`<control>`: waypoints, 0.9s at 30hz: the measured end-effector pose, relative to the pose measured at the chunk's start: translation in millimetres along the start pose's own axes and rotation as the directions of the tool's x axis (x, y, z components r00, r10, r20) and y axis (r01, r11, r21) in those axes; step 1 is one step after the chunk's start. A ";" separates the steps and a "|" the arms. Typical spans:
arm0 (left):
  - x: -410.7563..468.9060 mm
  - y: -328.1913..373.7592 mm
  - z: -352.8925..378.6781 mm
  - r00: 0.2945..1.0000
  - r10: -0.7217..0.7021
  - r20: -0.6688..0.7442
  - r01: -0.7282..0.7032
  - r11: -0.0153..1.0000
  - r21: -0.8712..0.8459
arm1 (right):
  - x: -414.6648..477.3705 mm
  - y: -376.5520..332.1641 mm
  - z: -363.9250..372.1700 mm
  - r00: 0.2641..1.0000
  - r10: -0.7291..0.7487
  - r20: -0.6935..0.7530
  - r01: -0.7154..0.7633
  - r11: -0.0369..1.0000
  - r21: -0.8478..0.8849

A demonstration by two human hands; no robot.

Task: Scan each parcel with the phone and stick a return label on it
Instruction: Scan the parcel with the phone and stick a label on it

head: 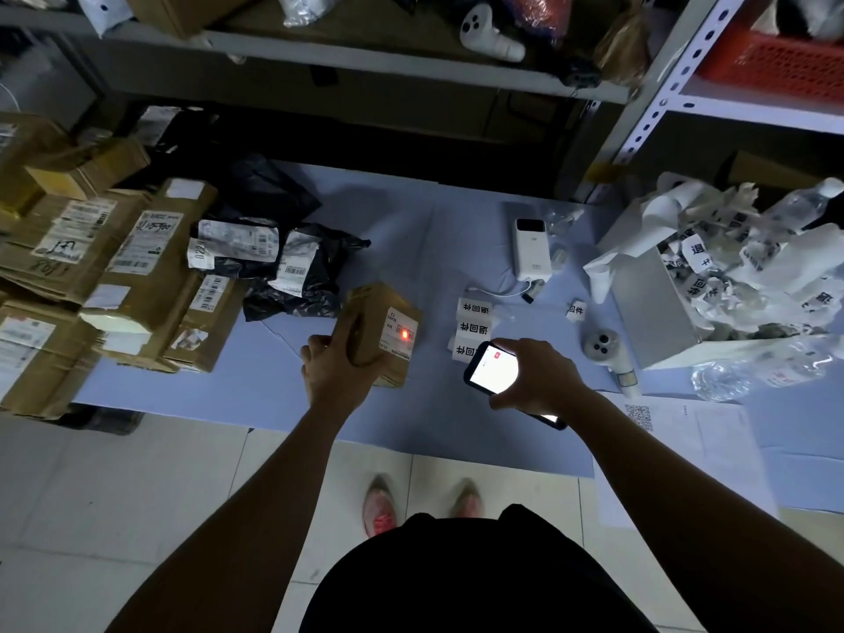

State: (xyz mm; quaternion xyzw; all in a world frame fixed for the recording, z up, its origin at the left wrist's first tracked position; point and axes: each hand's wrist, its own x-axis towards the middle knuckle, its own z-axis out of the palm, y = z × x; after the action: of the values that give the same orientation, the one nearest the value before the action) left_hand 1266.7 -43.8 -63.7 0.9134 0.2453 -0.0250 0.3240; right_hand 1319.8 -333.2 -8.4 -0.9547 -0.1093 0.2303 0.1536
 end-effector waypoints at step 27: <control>2.0 26.0 25.6 0.960 -0.149 0.237 0.198 0.959 -0.201 | 18.9 85.7 70.7 0.923 0.362 -0.130 -0.359 0.932 0.047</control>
State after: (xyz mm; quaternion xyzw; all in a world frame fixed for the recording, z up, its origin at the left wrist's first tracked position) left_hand 1283.4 -75.9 -69.3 0.8377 0.2889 -0.1264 0.4459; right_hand 1314.5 -390.4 -105.3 -0.9703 0.0815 0.1898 0.1262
